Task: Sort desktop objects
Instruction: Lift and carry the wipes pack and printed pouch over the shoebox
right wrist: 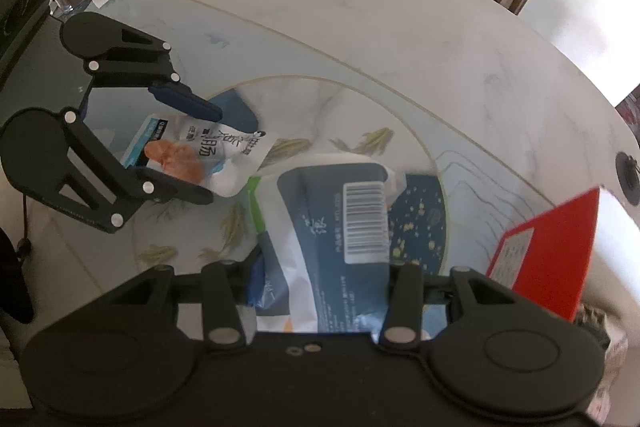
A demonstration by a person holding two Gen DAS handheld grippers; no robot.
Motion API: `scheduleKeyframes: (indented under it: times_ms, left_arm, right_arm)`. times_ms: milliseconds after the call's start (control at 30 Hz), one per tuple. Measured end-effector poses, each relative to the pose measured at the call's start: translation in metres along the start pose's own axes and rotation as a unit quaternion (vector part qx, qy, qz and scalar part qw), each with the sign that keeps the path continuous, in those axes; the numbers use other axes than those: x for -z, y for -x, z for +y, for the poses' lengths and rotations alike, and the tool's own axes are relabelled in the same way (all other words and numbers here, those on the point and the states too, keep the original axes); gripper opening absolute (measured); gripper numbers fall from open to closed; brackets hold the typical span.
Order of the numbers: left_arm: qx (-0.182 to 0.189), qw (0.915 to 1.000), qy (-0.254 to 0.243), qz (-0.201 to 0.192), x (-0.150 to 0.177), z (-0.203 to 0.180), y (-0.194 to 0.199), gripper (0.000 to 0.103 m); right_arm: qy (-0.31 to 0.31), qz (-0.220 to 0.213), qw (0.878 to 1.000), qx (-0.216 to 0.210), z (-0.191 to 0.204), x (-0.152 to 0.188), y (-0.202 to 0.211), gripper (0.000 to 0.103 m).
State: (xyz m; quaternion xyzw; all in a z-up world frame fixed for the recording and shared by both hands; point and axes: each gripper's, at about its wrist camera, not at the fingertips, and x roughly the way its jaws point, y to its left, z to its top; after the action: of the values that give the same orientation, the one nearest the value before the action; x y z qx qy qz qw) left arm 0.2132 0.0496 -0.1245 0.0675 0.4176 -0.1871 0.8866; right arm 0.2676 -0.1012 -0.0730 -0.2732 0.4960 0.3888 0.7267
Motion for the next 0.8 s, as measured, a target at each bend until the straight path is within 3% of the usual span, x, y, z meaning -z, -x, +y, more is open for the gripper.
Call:
scheduleKeyframes:
  times_ms: [167, 800]
  left_arm:
    - [-0.002, 1.0000, 0.000, -0.003, -0.001, -0.010, 0.011, 0.059]
    - [-0.001, 0.9998, 0.006, -0.020, -0.015, -0.052, 0.055, 0.059]
  right_arm:
    - [-0.019, -0.006, 1.000, 0.000, 0.007, 0.008, -0.003, 0.044]
    - [-0.120, -0.066, 0.991, 0.006, 0.031, 0.061, 0.053, 0.044]
